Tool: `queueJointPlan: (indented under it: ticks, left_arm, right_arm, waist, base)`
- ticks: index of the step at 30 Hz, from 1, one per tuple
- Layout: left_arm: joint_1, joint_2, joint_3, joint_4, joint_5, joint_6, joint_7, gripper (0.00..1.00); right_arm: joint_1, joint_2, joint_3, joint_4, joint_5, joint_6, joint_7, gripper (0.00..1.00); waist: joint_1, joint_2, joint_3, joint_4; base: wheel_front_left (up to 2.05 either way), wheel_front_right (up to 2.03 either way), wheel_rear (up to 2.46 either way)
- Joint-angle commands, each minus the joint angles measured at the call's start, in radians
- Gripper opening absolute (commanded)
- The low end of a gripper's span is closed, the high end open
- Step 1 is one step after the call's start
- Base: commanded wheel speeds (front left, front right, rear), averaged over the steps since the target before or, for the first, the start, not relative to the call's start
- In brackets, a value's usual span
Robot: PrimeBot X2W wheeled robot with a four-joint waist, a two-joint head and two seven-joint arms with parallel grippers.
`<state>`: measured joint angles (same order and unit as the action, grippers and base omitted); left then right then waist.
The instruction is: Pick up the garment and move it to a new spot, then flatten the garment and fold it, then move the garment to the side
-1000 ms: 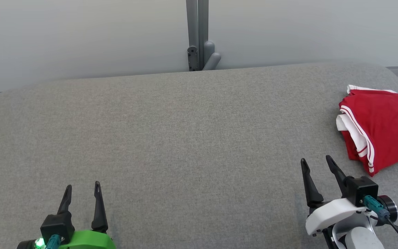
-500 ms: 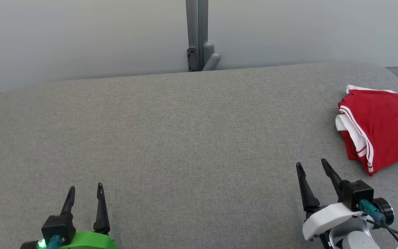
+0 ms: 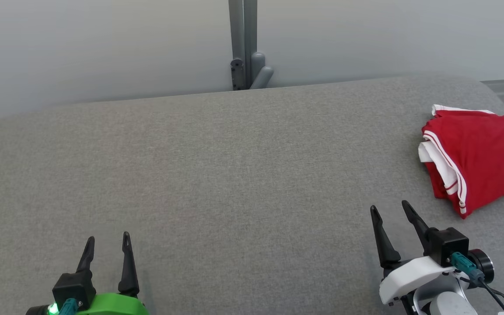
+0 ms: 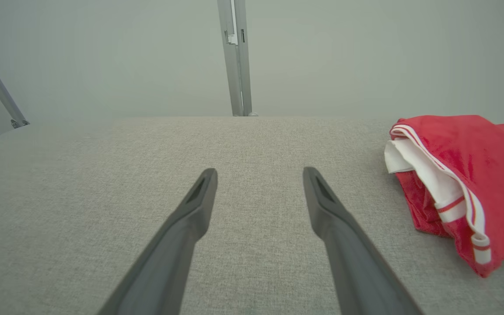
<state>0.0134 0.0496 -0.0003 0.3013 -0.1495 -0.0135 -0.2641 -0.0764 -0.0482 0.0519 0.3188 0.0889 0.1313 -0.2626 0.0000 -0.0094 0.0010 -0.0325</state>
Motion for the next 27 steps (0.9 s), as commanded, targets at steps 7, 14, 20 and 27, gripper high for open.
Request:
queueJointPlan:
  ticks: [7, 14, 20, 27]
  left_arm:
    - [0.003, 0.003, -0.003, 0.010, -0.021, -0.013, 0.001, 1.00]
    - [-0.009, -0.004, 0.008, 0.047, -0.070, -0.022, 0.018, 0.00]
    - [-0.019, -0.004, 0.019, 0.038, -0.189, -0.030, 0.051, 0.00]
    - [-0.026, -0.003, 0.024, 0.022, -0.316, -0.039, 0.079, 0.00]
  right_arm:
    - [-0.001, -0.004, -0.003, 0.010, 0.012, -0.001, -0.003, 1.00]
    - [0.012, 0.004, -0.006, 0.033, 0.060, 0.000, 0.014, 0.00]
    - [0.007, 0.003, -0.019, 0.023, 0.185, 0.000, 0.045, 0.00]
    - [0.003, 0.003, -0.033, 0.012, 0.317, 0.000, 0.078, 0.00]
  waist:
    - [0.0000, 0.0094, 0.004, -0.047]
    - [0.0000, 0.0002, 0.005, -0.047]
    - [0.0000, 0.0006, 0.004, -0.043]
    - [0.0000, 0.0011, 0.004, -0.038]
  base:
    - [0.00, 0.00, 0.00]
    - [0.00, 0.00, 0.00]
    - [0.00, 0.00, 0.00]
    - [0.00, 0.00, 0.00]
